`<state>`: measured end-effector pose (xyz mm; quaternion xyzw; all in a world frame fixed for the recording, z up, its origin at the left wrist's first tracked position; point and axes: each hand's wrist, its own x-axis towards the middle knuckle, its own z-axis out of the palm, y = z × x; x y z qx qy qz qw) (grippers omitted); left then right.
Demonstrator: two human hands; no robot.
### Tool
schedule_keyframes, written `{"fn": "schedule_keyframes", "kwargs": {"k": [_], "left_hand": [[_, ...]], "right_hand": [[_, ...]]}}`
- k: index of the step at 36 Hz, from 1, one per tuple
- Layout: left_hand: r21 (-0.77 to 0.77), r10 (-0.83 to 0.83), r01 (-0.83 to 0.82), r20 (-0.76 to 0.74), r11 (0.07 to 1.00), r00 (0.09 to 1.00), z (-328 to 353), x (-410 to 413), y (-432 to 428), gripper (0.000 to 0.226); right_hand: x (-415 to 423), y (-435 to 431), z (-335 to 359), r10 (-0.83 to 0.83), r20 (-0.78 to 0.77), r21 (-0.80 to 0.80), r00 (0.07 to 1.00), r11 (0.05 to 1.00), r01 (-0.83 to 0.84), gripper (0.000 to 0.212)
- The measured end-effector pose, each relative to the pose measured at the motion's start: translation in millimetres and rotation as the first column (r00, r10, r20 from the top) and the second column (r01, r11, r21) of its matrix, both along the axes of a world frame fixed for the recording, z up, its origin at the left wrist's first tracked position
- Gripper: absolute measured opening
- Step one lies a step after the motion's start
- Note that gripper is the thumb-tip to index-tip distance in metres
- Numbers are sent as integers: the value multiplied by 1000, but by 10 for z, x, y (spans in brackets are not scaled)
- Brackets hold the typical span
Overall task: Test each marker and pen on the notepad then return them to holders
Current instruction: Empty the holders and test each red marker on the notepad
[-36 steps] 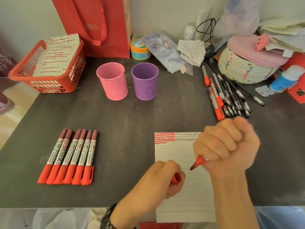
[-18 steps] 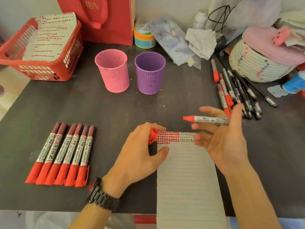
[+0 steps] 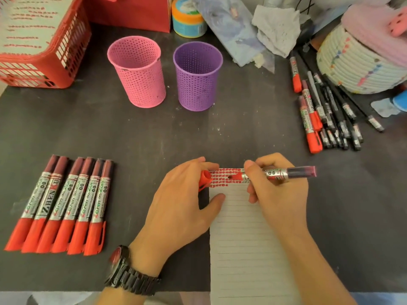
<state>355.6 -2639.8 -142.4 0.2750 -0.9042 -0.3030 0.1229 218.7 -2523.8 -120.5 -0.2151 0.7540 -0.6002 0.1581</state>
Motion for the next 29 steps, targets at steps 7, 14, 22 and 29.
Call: {"fn": "schedule_keyframes", "kwargs": {"k": [7,14,22,29], "left_hand": [[26,23,-24,30,999,999,10,-12,-5,56],[40,33,-35,39,999,999,0,-12,-11,56],[48,43,-45,43,998,998,1,-18,-12,57],[59,30,-32,30,998,999,43,-7,-16,55]], "right_hand": [[-11,23,-57,-48,-59,49,997,998,51,31],[-9,19,-84,-42,-99,86,994,995,51,28],[-8,3,-81,-41,-127,100,991,994,54,26],[-7,-7,-77,-31,-139,108,990,993,46,25]]}}
